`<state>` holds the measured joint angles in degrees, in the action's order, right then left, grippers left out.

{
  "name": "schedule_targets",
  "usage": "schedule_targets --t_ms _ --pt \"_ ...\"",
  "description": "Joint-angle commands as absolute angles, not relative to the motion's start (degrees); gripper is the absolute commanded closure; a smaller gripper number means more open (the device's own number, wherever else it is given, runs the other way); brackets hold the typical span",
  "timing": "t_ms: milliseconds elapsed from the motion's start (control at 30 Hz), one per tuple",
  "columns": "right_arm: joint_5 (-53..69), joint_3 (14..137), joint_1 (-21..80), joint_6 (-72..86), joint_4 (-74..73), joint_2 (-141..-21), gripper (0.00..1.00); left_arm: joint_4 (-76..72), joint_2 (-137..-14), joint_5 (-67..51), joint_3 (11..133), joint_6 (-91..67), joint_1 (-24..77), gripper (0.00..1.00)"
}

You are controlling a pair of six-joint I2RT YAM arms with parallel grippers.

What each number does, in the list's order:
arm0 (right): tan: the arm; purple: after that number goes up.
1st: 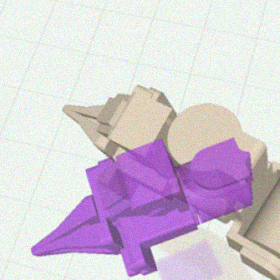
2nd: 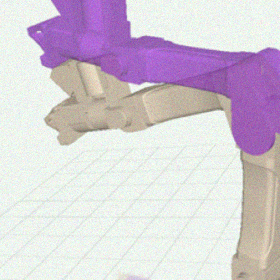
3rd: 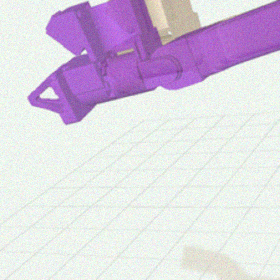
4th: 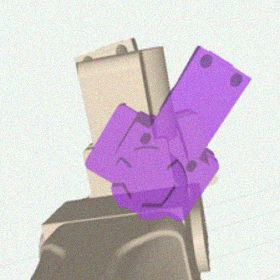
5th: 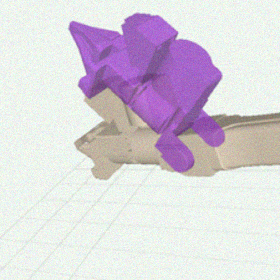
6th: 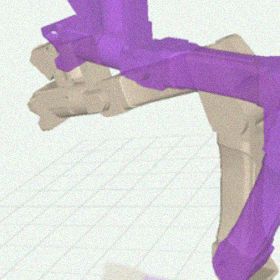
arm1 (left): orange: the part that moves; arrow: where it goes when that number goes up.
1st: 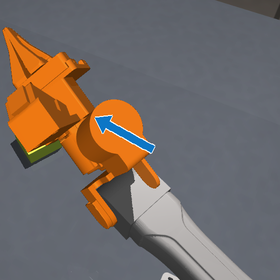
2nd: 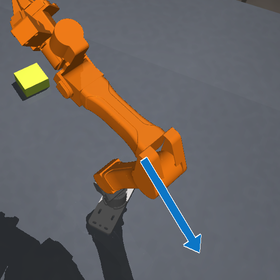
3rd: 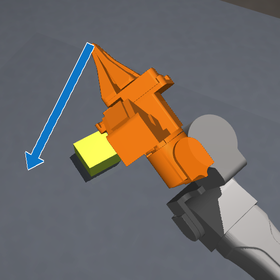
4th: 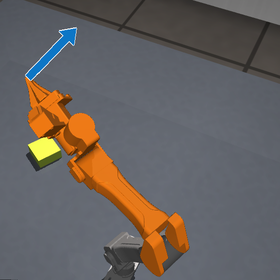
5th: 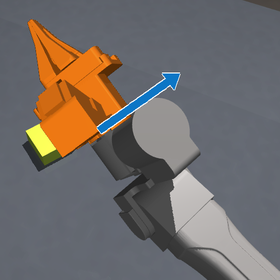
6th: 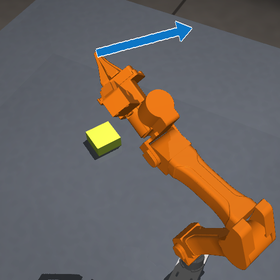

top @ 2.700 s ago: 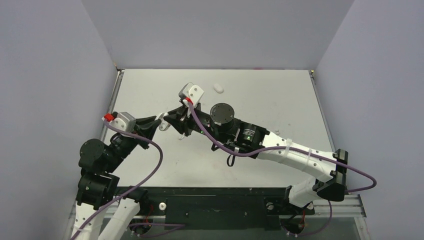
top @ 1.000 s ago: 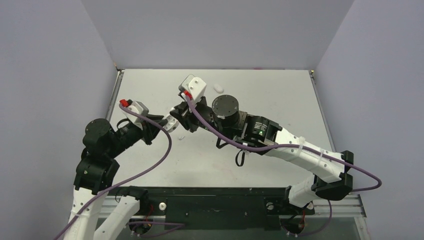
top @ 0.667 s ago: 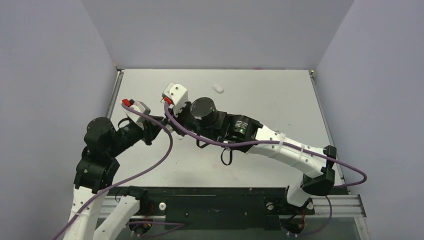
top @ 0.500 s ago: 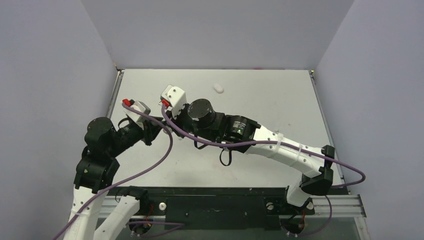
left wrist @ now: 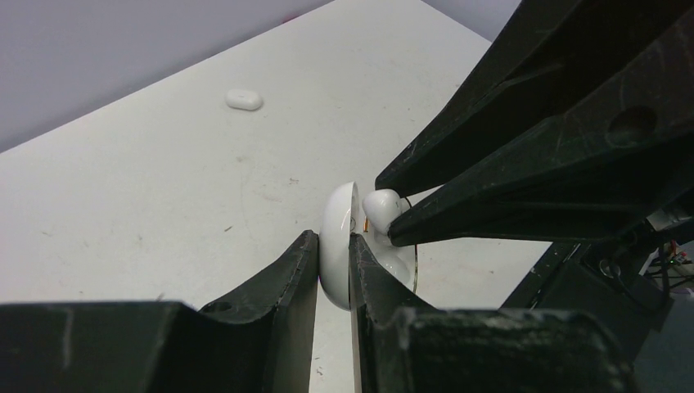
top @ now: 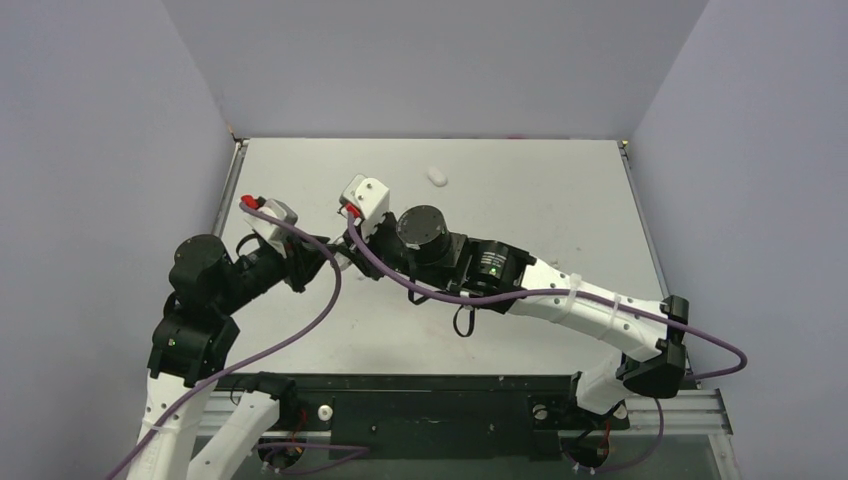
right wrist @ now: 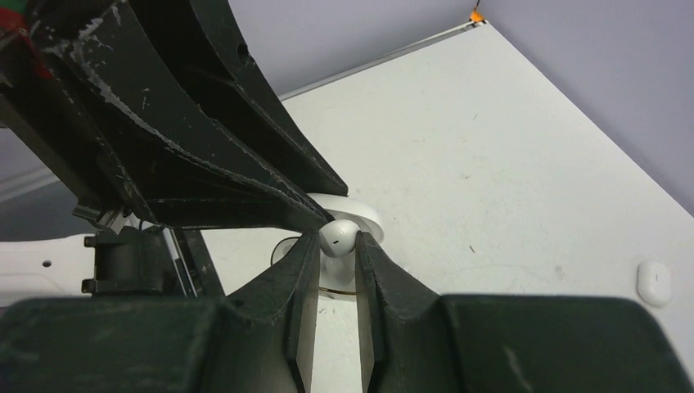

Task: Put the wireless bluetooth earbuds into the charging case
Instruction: Place the earbud in the charging case.

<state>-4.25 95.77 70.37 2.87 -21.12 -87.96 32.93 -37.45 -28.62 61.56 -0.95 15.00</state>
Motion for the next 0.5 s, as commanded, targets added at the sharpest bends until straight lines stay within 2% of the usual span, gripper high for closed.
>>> schedule_targets --t_ms 0,467 --pt "-5.22 93.03 69.01 3.75 -15.91 -83.89 1.00 29.13 -36.42 -31.20 63.29 -3.66 15.03 1.00" --pt "-4.51 89.54 69.03 1.86 -14.47 -82.12 1.00 27.49 -36.50 -29.68 63.08 -9.22 14.94 1.00"
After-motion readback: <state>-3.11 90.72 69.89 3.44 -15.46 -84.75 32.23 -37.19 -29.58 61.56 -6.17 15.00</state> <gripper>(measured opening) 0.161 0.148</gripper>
